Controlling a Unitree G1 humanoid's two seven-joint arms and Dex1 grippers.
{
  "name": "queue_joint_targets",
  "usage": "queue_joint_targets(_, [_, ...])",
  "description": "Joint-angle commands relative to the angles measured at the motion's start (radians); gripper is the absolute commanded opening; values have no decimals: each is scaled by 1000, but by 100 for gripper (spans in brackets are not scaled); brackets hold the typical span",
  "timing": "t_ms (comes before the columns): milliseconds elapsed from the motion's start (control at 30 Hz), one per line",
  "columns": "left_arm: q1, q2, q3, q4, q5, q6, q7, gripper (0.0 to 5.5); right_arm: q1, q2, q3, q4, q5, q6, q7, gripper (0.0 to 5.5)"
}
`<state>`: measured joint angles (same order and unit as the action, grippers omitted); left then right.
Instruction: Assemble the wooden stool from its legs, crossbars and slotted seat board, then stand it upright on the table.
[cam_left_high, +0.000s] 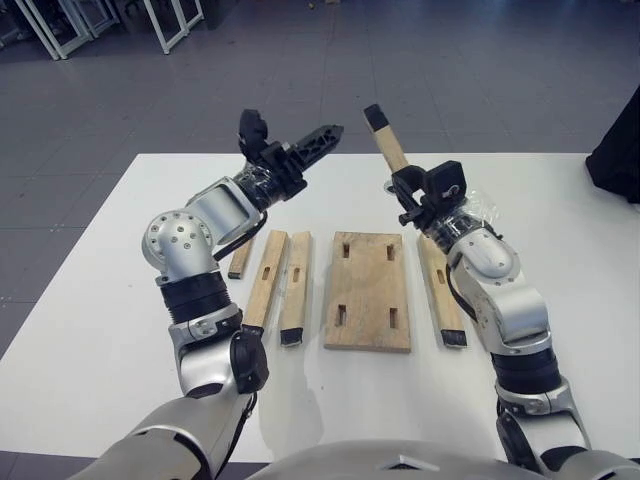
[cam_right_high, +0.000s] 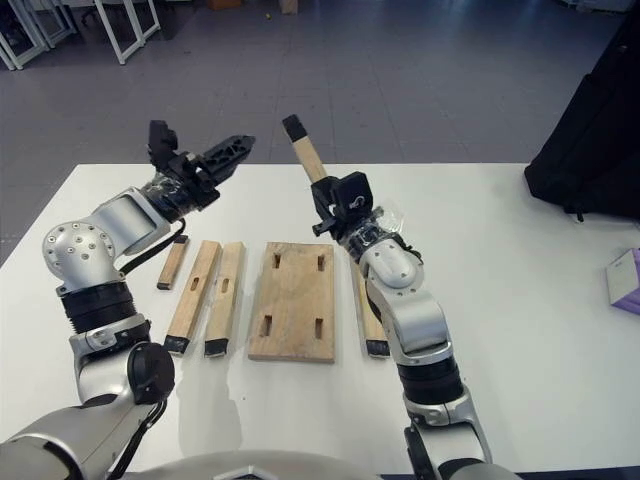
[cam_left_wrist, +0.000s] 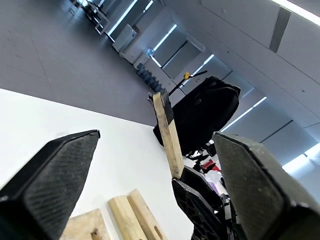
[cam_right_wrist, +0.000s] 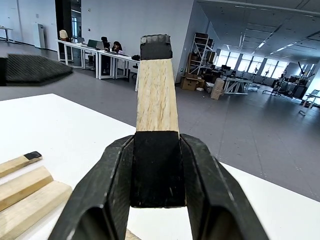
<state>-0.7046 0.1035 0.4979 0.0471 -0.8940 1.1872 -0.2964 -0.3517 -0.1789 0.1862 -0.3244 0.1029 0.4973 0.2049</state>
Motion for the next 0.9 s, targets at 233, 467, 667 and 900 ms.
queue_joint_targets(233, [-22,29,-15,74,-67,29,26,419,44,61,100,-94,-7,82,4,128])
queue_joint_targets(467, [-16,28,-17,83,-122,56,36,346,77,64,140,-125,-6,117,11,128])
queue_joint_targets(667, [-3,32,-29,62,-164,80,47,251,70,61,133,-120,-8,123,13,128])
queue_joint_targets(900, [-11,42,-21,85,-171,71,62,149,63,60,131,-117,-9,122,20,128])
